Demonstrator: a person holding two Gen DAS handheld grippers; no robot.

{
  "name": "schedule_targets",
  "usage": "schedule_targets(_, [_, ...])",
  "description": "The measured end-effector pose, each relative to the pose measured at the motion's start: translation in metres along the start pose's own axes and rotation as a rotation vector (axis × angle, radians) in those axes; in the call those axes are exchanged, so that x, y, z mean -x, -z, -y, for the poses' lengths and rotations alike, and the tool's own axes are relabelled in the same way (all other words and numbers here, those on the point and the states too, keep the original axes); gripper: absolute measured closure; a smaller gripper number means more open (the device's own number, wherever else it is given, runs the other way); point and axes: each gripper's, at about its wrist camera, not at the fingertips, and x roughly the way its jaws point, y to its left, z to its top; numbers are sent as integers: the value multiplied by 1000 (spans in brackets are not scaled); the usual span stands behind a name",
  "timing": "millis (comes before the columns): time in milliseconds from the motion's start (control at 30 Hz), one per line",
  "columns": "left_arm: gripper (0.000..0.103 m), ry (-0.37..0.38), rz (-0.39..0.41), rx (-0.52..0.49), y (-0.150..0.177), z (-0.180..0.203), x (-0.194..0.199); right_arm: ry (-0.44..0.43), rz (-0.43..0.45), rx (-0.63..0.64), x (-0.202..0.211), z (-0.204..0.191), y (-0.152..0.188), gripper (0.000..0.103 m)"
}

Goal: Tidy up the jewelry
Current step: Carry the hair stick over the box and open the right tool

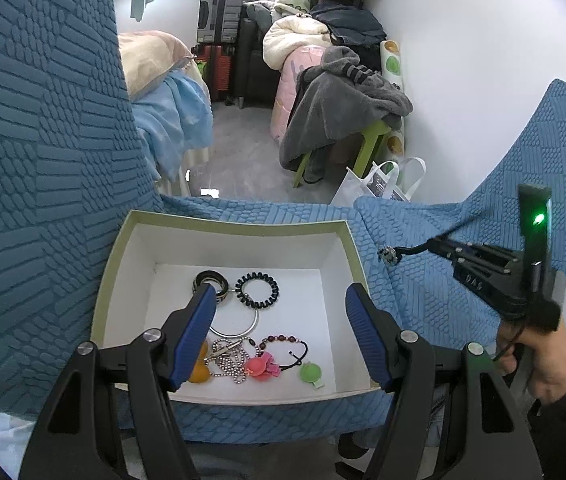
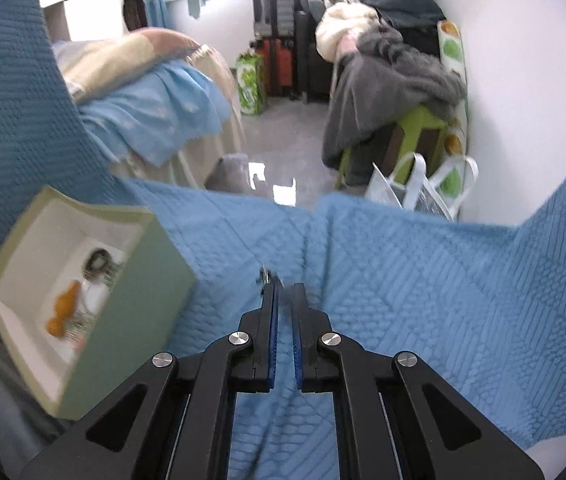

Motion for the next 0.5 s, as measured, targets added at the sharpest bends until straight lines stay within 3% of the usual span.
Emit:
schedule_targets(300, [35,-19,25,26,-4,-13,15,-132,111,8,44,-40,-35,99])
schedule_targets(500, [35,-29,33,44,-2,-20,19,-284,103,-54,46,-67,-41,99])
